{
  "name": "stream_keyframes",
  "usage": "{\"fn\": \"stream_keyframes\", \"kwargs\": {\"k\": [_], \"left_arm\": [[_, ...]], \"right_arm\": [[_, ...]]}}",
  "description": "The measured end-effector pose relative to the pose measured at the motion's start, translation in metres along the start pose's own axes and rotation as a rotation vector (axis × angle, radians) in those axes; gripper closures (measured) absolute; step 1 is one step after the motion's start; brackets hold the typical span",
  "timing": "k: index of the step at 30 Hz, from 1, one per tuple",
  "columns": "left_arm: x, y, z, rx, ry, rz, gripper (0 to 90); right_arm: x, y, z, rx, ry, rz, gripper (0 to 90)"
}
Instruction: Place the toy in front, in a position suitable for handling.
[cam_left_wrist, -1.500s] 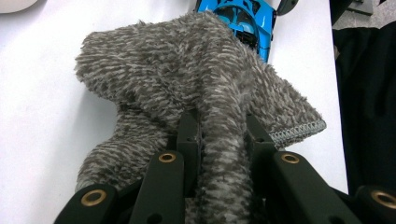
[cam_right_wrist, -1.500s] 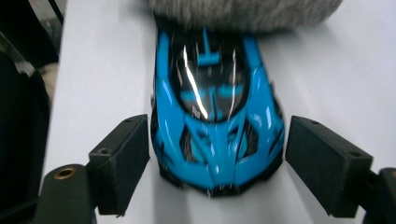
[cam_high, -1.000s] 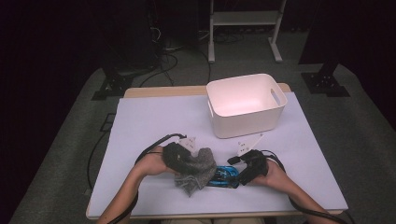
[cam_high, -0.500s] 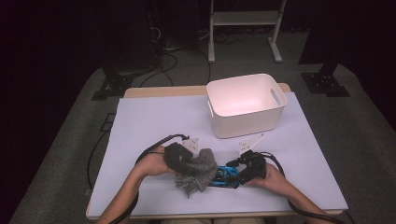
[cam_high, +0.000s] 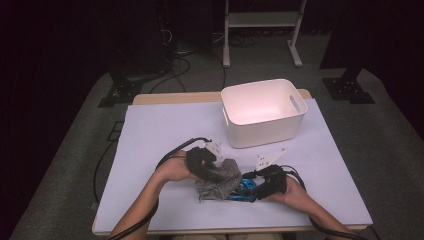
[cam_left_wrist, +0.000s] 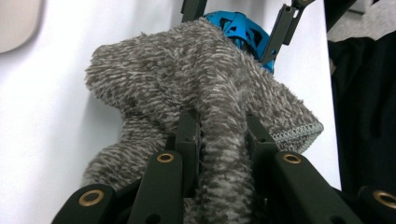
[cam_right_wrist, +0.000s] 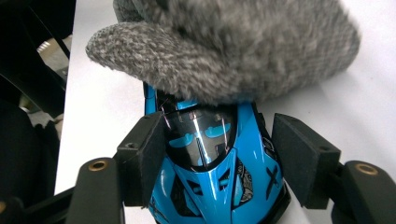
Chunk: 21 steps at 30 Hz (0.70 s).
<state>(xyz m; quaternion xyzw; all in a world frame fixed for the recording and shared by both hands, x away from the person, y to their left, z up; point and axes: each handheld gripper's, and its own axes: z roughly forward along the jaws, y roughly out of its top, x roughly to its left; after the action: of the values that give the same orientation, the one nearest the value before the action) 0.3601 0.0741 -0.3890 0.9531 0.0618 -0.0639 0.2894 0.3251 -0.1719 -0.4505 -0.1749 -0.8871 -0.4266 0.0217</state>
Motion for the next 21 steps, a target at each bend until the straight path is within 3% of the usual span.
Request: {"fn": "stream_keyframes", "kwargs": {"k": [4, 7, 13, 15, 21], "left_arm": [[0.002, 0.003, -0.004, -0.013, 0.001, -0.01, 72.2], [0.008, 0.005, -0.004, 0.013, 0.0, -0.042, 70.9], [0.015, 0.006, 0.003, 0.015, -0.06, -0.089, 64.9], [0.015, 0.006, 0.006, 0.009, -0.075, -0.117, 58.2], [0.02, 0.005, 0.02, 0.06, -0.109, -0.156, 37.3]], "right_arm": [[0.005, -0.001, -0.002, -0.006, -0.026, -0.041, 35.0], [0.012, 0.001, -0.004, 0.002, -0.055, -0.076, 35.2], [0.018, -0.001, -0.006, -0.004, -0.088, -0.133, 35.5], [0.019, -0.001, -0.007, -0.003, -0.094, -0.15, 35.6], [0.024, 0.001, -0.006, 0.003, -0.122, -0.193, 35.8]]}}
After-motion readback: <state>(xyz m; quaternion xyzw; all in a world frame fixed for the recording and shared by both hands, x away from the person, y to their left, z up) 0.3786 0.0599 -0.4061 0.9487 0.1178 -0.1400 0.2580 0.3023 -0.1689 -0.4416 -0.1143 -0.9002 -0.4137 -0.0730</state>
